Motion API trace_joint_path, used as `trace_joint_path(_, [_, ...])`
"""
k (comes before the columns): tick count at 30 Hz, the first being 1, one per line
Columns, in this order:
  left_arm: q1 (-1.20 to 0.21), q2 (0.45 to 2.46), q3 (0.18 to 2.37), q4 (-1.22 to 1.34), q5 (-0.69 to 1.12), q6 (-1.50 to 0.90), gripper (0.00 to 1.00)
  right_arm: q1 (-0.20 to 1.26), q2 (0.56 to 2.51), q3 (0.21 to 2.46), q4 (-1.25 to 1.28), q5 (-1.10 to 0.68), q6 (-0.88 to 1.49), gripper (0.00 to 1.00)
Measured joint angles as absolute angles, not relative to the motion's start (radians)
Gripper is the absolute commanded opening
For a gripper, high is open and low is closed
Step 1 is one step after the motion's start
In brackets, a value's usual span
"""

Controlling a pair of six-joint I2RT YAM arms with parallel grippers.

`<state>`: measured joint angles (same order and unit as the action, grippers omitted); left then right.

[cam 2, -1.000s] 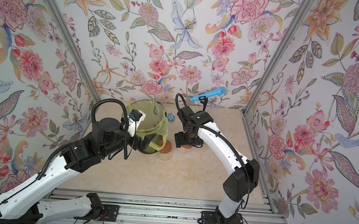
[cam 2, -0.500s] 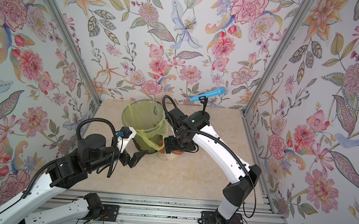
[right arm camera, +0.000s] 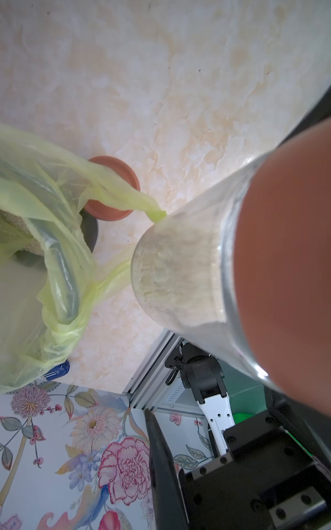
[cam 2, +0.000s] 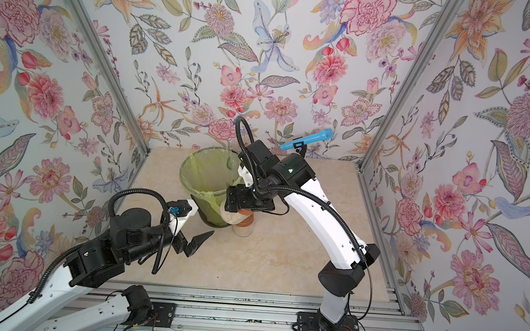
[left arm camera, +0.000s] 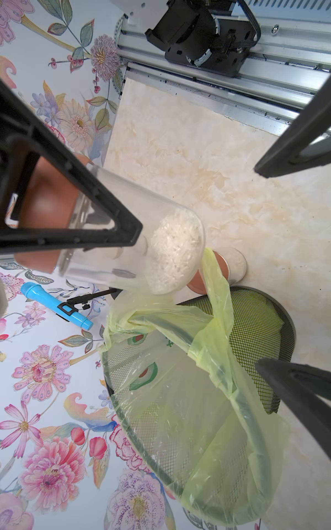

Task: Empty moldy rice from jars
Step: Pick up the jar from the center of the board.

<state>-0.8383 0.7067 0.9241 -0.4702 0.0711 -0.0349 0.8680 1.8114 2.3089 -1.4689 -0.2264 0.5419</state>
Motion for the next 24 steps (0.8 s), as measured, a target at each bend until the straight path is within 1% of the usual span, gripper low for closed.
trace_joint_path(7, [-0.838,0.744,0.924,-0.422,0.064,0.001,1.00,0.875,1.890,2.351,-1.473,-0.304,0.532,0.00])
trace_joint_path(15, [-0.838,0.788,0.925,-0.391,0.064,0.017,1.00,0.905,1.893,2.379,-1.475,-0.374,0.529,0.00])
trace_joint_path(24, [-0.843,0.782,0.925,-0.387,0.069,0.019,1.00,0.923,1.892,2.379,-1.469,-0.388,0.528,0.00])
